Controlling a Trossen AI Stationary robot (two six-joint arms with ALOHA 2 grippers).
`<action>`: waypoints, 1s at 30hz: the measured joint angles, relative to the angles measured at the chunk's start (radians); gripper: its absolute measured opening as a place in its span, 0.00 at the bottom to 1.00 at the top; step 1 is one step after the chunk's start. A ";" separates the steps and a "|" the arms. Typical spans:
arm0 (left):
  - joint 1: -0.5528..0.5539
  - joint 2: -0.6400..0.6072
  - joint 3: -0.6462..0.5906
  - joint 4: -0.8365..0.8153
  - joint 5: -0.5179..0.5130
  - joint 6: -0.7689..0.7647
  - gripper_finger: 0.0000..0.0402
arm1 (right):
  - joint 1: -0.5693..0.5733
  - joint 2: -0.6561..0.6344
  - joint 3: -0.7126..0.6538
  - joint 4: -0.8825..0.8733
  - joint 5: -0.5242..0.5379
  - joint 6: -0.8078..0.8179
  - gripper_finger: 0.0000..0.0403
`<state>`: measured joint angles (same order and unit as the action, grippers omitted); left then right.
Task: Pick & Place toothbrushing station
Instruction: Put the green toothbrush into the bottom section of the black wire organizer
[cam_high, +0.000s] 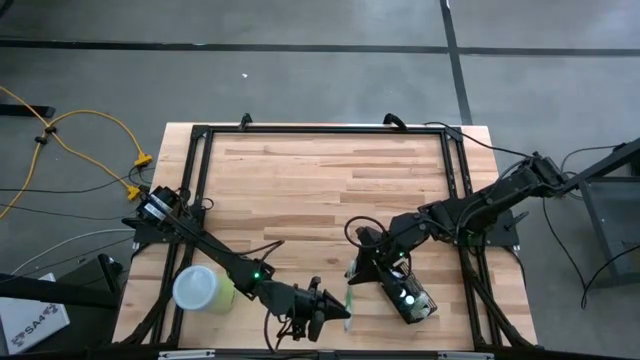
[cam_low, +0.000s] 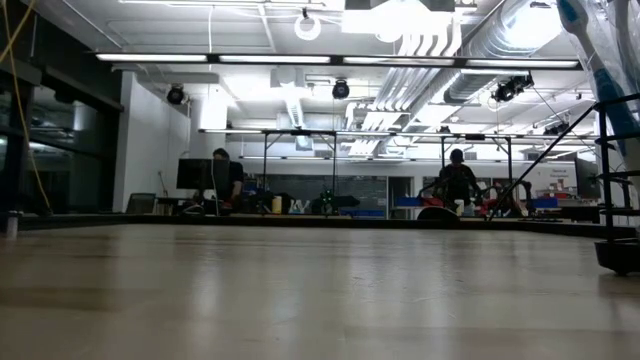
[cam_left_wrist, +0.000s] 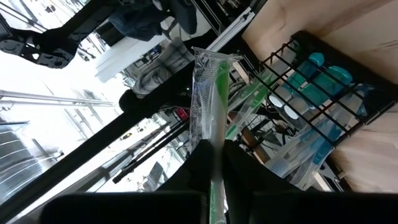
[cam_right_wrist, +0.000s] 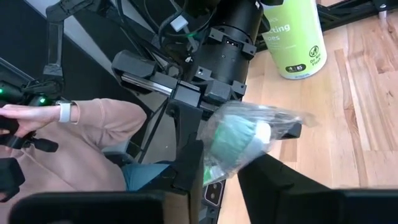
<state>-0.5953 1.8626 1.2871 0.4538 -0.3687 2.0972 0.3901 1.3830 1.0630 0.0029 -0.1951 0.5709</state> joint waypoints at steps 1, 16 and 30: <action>0.000 0.000 0.000 0.000 0.000 0.000 0.02 | 0.000 0.000 0.000 0.000 -0.005 0.000 0.20; -0.012 0.000 0.000 -0.001 -0.010 -0.011 0.06 | 0.000 0.000 0.000 -0.011 -0.026 0.009 0.03; -0.012 0.000 0.000 0.001 -0.003 -0.136 0.14 | 0.001 0.000 0.000 -0.017 -0.050 0.011 0.02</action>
<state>-0.6071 1.8626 1.2873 0.4545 -0.3721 1.9612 0.3908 1.3834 1.0631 -0.0140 -0.2453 0.5823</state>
